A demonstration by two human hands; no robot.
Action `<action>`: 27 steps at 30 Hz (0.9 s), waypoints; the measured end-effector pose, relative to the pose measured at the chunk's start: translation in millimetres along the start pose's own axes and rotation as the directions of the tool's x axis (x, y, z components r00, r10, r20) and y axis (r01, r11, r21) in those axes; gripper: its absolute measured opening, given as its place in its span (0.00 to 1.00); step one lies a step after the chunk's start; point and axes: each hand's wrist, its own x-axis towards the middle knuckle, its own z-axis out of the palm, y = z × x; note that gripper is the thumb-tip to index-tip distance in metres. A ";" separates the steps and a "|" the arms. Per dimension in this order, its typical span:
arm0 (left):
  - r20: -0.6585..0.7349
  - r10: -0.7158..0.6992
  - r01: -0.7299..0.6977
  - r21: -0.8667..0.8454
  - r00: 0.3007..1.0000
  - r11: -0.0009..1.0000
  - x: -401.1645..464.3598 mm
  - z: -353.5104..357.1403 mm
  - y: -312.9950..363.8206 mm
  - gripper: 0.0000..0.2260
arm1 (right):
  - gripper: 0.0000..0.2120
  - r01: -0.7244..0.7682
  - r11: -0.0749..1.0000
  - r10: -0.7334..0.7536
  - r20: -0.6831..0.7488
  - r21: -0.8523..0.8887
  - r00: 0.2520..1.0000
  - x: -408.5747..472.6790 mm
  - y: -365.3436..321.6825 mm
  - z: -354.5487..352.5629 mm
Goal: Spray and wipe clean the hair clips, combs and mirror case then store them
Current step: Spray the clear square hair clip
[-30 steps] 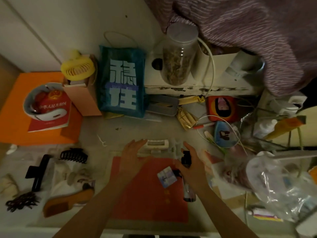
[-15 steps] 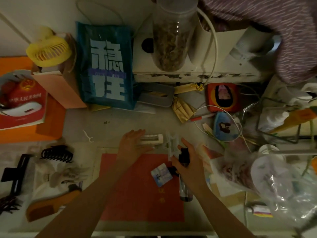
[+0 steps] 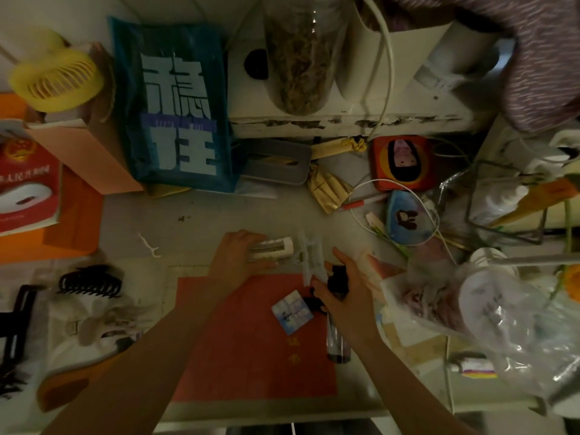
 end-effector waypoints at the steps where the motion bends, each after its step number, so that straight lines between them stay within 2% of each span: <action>1: 0.006 0.006 -0.006 0.018 1.000 1.000 -0.8 -1.1 0.2 0.27 | 0.26 -0.003 1.000 0.003 -0.002 0.003 1.000 -0.4 -0.7 -0.1; 5: -0.058 -0.019 0.019 -0.006 0.998 1.000 -8.1 -7.0 3.8 0.23 | 0.26 0.002 1.000 -0.002 -0.009 -0.004 1.000 -3.1 -6.3 -0.8; 10: -0.143 -0.141 0.110 -0.207 0.980 0.972 -21.9 -28.9 21.9 0.21 | 0.27 0.021 0.999 -0.021 -0.002 0.028 1.000 -7.6 -20.8 -2.3; 14: -0.213 -0.192 0.108 -0.353 0.958 0.929 -33.8 -58.1 48.8 0.20 | 0.26 0.087 0.994 -0.088 0.004 0.060 0.996 -10.8 -43.8 -3.9; 22: -0.331 -0.080 -0.072 -0.422 0.940 0.904 -51.3 -133.0 107.6 0.12 | 0.27 0.243 0.962 -0.249 0.037 0.127 0.968 -7.2 -120.3 -18.1; 25: -0.380 -0.048 -0.143 -0.459 0.924 0.877 -57.3 -161.1 130.5 0.12 | 0.28 0.325 0.928 -0.335 0.027 0.184 0.942 -7.9 -153.9 -23.7; 27: -0.400 -0.028 -0.178 -0.468 0.916 0.865 -63.7 -180.2 147.4 0.17 | 0.29 0.369 0.895 -0.384 0.011 0.251 0.923 -12.1 -175.3 -28.4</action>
